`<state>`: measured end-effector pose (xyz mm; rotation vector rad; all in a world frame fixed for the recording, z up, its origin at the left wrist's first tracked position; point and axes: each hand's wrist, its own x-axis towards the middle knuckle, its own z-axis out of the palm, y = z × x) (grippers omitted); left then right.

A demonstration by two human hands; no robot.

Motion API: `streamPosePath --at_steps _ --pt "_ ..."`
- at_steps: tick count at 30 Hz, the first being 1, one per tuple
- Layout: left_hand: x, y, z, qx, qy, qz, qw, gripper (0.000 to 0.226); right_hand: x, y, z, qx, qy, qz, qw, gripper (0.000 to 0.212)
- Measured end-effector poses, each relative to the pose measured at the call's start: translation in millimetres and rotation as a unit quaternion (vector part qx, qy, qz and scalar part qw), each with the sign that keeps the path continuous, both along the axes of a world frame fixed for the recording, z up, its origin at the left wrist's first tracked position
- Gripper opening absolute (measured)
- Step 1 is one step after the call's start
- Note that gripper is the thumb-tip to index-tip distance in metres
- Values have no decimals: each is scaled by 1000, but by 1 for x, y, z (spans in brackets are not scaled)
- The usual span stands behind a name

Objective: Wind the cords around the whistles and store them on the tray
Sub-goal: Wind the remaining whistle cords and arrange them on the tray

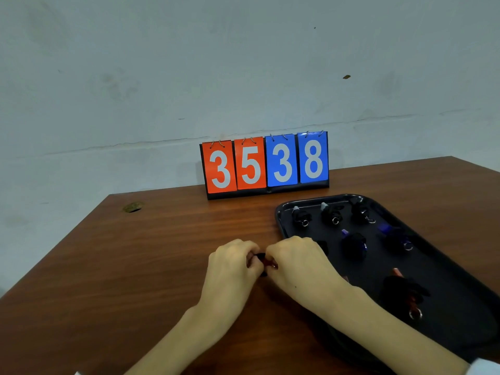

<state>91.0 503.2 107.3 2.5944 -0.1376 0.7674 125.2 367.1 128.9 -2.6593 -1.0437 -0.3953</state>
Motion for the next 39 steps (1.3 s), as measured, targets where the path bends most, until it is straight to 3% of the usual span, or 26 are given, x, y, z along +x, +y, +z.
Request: streamPosePath --at_steps 4,7,11,16,19,23,26,29,35,37,39 --pt "4 1 2 -72 105 19 992 10 0 3 -4 -18 13 -3 1000 17" --pt "8 4 4 -195 208 6 958 12 0 2 -3 -15 14 -5 1000 17" --pt "7 6 7 -260 292 -8 921 18 1 -1 0 5 30 -7 1000 18" --pt "6 15 7 -368 303 -49 878 18 4 -7 4 28 57 -10 998 18" --pt "6 19 4 -398 245 -67 882 14 7 -9 5 29 89 -10 996 19" --pt "11 19 -1 -300 142 -86 939 18 9 -12 5 39 100 -18 994 19" --pt "12 19 -6 -83 24 -112 990 15 9 -12 5 43 103 -29 993 19" --pt "13 23 -12 100 -24 -144 984 30 9 -12 6 52 109 -39 992 18" --pt "12 24 -11 172 -88 -134 972 21 7 -9 6 44 102 -39 993 18" --pt "11 22 -11 119 -77 -131 981 16 6 -8 6 34 98 -34 994 19" --pt "11 20 -12 -15 -54 -117 991 8 6 -8 7 34 93 -27 995 18"
